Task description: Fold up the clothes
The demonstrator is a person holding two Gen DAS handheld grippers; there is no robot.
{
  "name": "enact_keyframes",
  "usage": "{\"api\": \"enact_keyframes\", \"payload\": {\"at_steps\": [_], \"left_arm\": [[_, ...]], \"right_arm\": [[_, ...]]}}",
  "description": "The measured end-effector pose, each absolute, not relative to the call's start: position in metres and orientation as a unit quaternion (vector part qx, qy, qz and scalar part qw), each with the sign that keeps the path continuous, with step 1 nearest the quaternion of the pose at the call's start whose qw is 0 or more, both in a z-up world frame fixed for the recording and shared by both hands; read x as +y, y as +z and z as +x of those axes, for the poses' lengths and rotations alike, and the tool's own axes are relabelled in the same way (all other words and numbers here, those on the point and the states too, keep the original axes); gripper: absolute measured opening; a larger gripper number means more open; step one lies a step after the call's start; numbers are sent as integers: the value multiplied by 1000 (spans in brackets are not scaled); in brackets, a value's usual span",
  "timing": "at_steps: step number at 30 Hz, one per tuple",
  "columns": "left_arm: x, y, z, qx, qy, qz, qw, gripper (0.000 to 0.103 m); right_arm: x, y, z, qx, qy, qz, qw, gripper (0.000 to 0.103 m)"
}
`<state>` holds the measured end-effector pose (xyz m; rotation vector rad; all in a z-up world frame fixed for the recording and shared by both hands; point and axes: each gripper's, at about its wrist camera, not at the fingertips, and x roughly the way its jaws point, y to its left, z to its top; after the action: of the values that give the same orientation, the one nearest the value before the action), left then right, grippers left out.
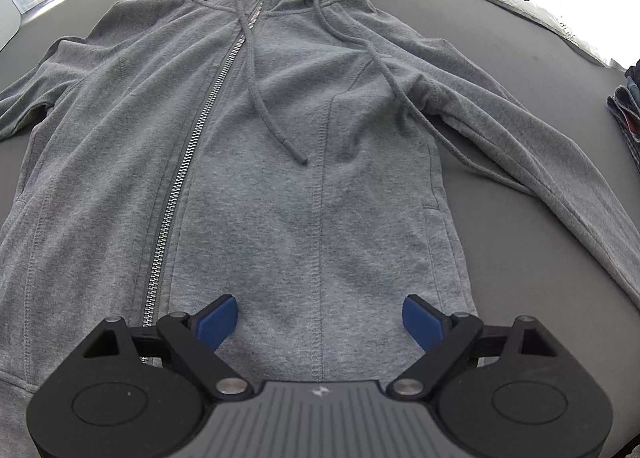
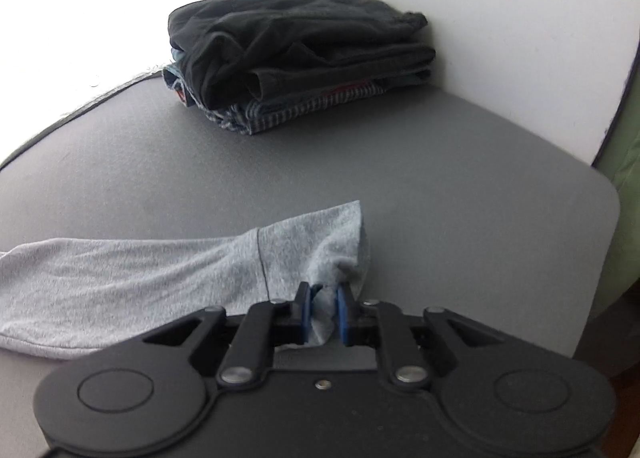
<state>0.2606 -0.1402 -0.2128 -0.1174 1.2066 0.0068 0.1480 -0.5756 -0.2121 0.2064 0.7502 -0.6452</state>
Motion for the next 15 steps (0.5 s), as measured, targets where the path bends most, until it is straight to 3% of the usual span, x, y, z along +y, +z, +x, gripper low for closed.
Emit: {"api": "enact_keyframes", "payload": {"at_steps": [4, 10, 14, 15], "left_arm": [[-145, -212, 256, 566, -2, -47, 823, 91], [-145, -211, 250, 564, -11, -45, 825, 92], [-135, -201, 240, 561, -18, -57, 826, 92], [-130, -198, 236, 560, -18, -64, 826, 92]], "right_arm": [[-554, -172, 133, 311, -317, 34, 896, 12], [-564, -234, 138, 438, -294, 29, 849, 19], [-548, -223, 134, 416, -336, -3, 845, 54], [-544, -218, 131, 410, -337, -1, 848, 53]]}}
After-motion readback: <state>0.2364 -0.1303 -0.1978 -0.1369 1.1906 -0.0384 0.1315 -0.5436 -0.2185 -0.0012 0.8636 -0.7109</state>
